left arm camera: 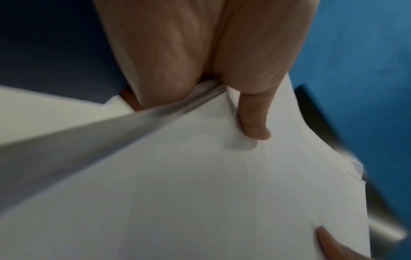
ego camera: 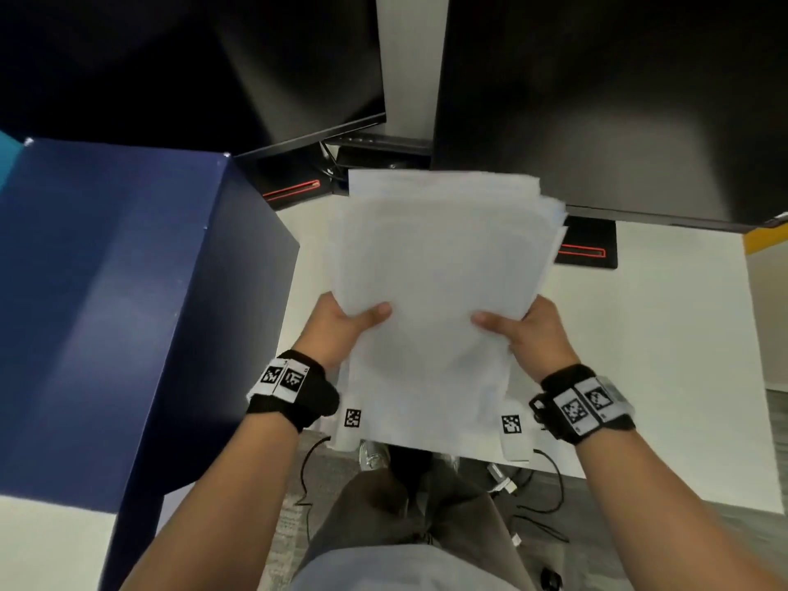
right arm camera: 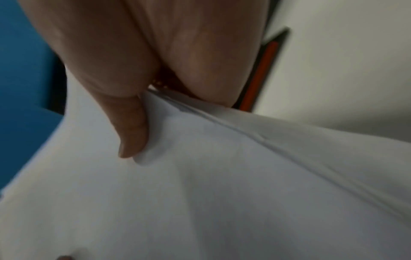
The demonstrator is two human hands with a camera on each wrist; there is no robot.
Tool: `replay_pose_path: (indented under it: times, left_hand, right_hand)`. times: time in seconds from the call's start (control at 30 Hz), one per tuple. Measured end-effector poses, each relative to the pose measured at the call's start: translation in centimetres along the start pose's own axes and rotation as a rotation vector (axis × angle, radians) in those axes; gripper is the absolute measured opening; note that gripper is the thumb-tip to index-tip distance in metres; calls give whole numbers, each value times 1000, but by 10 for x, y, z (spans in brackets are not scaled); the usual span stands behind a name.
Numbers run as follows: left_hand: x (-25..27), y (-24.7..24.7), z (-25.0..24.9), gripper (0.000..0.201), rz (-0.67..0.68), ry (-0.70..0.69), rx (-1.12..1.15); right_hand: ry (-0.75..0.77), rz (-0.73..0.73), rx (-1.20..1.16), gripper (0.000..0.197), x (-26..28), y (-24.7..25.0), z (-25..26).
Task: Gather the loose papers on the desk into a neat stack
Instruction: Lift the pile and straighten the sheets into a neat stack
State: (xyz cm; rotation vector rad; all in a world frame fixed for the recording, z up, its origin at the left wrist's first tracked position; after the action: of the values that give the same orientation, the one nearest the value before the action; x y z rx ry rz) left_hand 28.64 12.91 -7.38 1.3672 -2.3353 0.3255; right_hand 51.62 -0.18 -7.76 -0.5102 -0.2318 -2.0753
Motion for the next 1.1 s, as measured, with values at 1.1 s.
replay_pose_path:
  times: [1.1]
  left_hand:
    - [28,-48,-55,33,-136,-504,-342]
  right_hand:
    - [475,-230,197,36,55,30,58]
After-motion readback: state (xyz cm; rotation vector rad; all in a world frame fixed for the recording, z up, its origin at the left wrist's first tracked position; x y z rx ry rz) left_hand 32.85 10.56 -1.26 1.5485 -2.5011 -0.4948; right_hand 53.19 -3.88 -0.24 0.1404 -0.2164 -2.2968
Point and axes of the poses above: each hand's wrist, its own x-axis away from the middle knuckle, its own y-axis out of the back of the hand, z = x × y, the point moved 1 cm from there along -x, towards the middle knuckle, and after that the axes turned 2 degrees about -x, right-handed, at the moved point
